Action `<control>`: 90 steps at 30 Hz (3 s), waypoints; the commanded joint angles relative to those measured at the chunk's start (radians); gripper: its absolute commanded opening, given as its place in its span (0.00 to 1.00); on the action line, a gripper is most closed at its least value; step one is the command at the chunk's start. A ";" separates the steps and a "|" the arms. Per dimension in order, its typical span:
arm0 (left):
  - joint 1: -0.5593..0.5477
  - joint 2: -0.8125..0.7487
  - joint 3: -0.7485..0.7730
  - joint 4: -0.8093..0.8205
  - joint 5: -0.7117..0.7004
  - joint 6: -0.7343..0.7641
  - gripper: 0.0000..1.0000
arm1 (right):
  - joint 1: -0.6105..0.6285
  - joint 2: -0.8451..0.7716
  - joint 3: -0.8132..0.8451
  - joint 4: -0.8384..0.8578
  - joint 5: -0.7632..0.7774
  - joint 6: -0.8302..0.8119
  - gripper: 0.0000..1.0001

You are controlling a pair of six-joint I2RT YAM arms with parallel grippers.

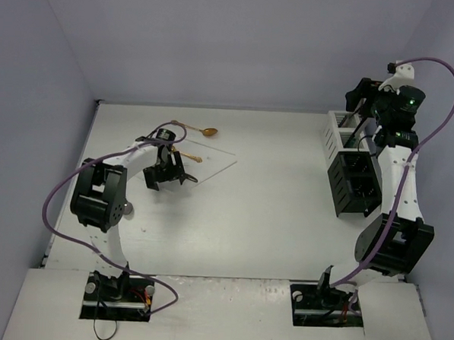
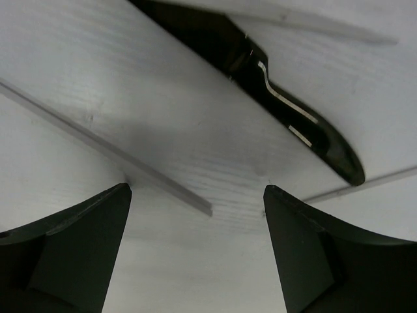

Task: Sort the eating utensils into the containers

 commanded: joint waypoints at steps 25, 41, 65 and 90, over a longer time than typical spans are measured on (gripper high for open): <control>-0.034 0.118 0.420 -0.371 0.582 1.484 0.69 | 0.038 -0.129 -0.065 0.079 -0.100 -0.039 0.73; -0.064 0.211 0.455 -0.423 0.477 1.869 0.66 | 0.036 -0.114 -0.068 0.065 -0.104 -0.066 0.73; -0.003 0.233 0.283 -0.201 0.351 2.144 0.39 | 0.022 -0.123 -0.062 0.044 -0.120 -0.075 0.70; -0.079 0.052 0.372 -0.123 0.694 1.693 0.00 | 0.046 -0.136 -0.051 0.036 -0.172 -0.069 0.61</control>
